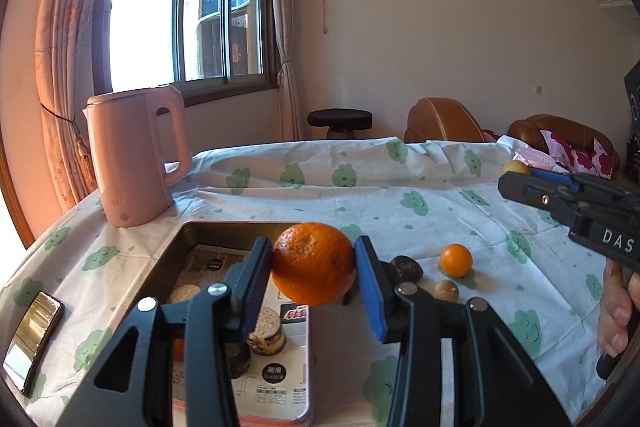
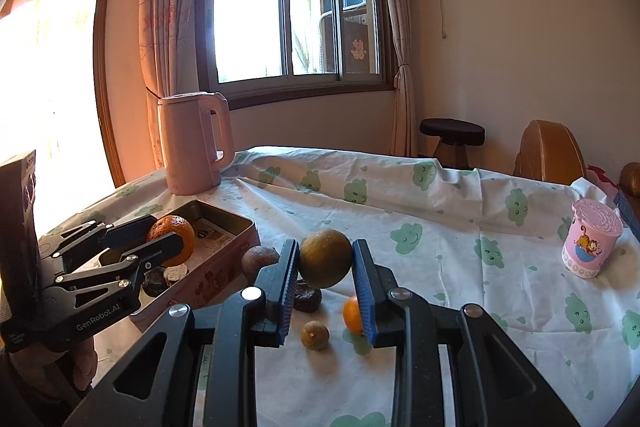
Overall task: Organize fruits
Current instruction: 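Lift and carry the brown fruit and the orange over the tin box with both grippers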
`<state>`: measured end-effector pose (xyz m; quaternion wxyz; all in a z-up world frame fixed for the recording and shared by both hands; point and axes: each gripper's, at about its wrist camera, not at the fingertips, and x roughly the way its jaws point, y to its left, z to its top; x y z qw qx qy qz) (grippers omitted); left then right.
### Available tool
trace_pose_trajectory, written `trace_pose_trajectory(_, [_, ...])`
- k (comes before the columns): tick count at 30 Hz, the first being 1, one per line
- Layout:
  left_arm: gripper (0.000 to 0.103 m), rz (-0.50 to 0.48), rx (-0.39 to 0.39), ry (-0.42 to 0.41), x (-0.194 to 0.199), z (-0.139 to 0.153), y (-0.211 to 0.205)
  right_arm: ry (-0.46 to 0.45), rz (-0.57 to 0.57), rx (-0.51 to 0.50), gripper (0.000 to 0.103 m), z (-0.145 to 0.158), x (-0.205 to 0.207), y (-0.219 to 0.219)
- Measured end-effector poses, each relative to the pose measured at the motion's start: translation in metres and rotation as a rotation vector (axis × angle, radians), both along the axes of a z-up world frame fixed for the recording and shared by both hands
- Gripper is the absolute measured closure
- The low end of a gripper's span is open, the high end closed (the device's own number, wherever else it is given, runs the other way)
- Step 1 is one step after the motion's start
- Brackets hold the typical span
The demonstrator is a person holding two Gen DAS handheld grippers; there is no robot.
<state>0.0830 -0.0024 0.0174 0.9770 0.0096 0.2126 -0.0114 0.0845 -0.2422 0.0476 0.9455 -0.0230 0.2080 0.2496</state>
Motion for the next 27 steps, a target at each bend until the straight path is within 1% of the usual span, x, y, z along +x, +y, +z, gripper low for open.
trace_pose_trajectory(6, [0.059,0.045,0.006,0.025,0.012,0.009,0.034,-0.025,0.065,-0.022,0.074,0.021,0.008,0.03])
trace_pose_trajectory(11, [0.059,0.074,-0.023,0.085,0.029,0.007,0.064,-0.021,0.109,-0.053,0.074,0.024,0.019,0.06])
trace_pose_trajectory(13, [0.059,0.086,-0.037,0.111,0.035,0.005,0.073,-0.018,0.124,-0.069,0.074,0.022,0.024,0.071])
trace_pose_trajectory(16, [0.059,0.092,-0.033,0.127,0.04,0.001,0.08,-0.005,0.146,-0.087,0.074,0.017,0.032,0.087])
trace_pose_trajectory(27, [0.059,0.072,-0.009,0.202,0.05,-0.017,0.08,0.053,0.22,-0.132,0.074,-0.015,0.048,0.131])
